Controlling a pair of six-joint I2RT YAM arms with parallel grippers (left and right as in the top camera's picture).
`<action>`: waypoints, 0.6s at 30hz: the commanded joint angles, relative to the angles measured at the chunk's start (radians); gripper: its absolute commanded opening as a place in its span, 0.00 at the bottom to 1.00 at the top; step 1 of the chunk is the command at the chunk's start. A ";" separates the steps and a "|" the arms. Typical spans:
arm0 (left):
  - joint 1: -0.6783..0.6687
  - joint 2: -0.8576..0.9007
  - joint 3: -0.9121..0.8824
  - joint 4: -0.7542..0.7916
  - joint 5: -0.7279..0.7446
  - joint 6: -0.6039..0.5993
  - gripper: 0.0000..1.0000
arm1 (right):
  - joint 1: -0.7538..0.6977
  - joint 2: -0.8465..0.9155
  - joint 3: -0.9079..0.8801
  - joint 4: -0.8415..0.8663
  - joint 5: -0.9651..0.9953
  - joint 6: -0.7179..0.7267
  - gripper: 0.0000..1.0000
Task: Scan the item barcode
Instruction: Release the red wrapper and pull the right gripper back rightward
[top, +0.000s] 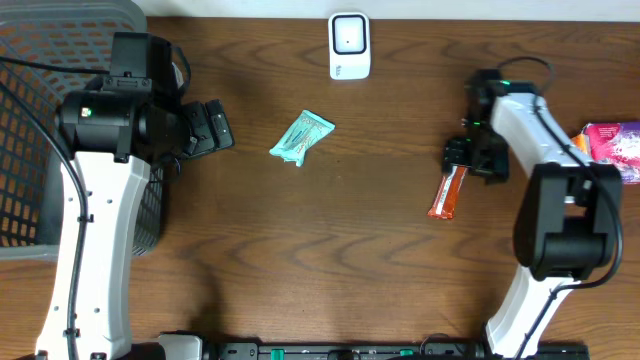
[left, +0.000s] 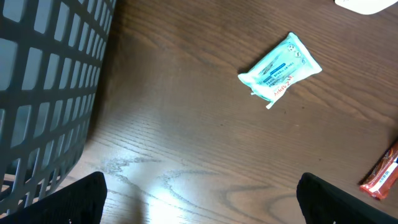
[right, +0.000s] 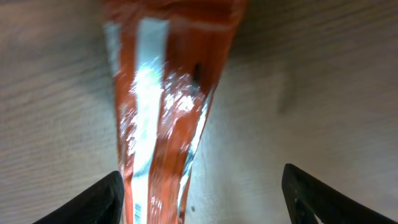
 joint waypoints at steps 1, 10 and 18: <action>0.003 -0.003 0.001 -0.004 -0.010 -0.009 0.98 | -0.087 0.000 -0.048 0.041 -0.256 -0.066 0.75; 0.003 -0.003 0.001 -0.004 -0.010 -0.009 0.98 | -0.204 0.000 -0.217 0.259 -0.589 -0.116 0.71; 0.003 -0.003 0.001 -0.004 -0.010 -0.009 0.98 | -0.179 0.000 -0.380 0.467 -0.617 -0.035 0.58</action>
